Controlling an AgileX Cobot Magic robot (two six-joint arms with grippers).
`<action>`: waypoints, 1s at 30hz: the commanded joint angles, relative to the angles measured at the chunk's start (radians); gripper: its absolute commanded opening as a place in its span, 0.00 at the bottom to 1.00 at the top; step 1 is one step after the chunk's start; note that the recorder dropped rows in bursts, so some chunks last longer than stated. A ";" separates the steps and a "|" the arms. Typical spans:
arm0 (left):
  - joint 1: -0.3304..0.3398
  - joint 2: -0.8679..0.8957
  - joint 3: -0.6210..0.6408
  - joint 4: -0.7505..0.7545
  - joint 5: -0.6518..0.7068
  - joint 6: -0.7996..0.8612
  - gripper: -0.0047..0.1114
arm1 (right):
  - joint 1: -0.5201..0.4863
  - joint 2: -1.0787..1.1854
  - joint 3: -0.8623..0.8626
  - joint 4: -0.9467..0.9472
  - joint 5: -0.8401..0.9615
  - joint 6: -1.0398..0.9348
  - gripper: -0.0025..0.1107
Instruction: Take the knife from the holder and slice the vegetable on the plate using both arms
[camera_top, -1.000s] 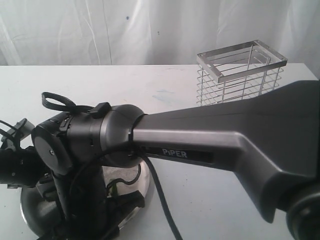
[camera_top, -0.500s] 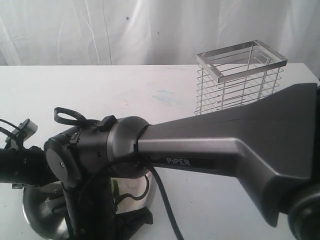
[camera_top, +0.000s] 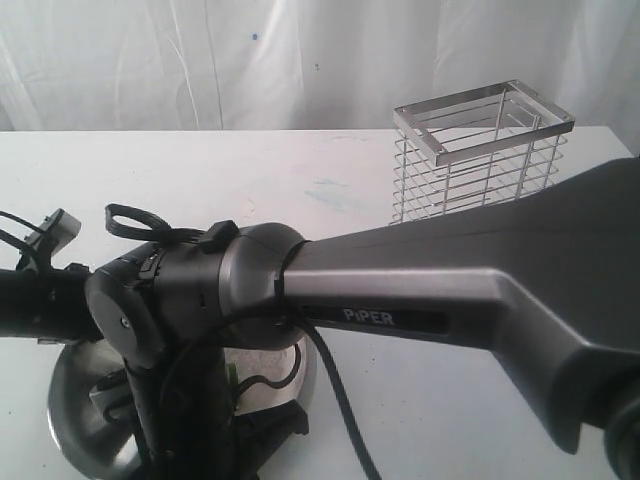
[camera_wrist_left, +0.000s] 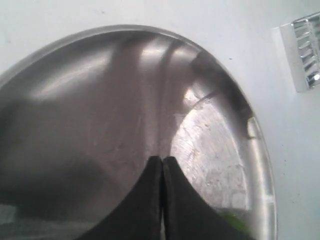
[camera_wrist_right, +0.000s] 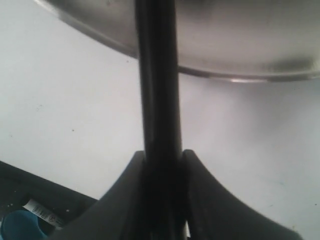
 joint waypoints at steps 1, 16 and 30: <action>0.000 -0.052 0.011 0.066 0.088 -0.044 0.04 | -0.006 -0.011 0.004 -0.021 0.004 -0.010 0.02; -0.002 -0.078 0.145 0.079 0.130 -0.067 0.04 | -0.006 -0.011 0.004 -0.019 0.004 -0.010 0.02; -0.137 -0.074 0.213 0.030 -0.068 -0.002 0.04 | -0.006 -0.011 0.004 -0.016 0.004 -0.008 0.02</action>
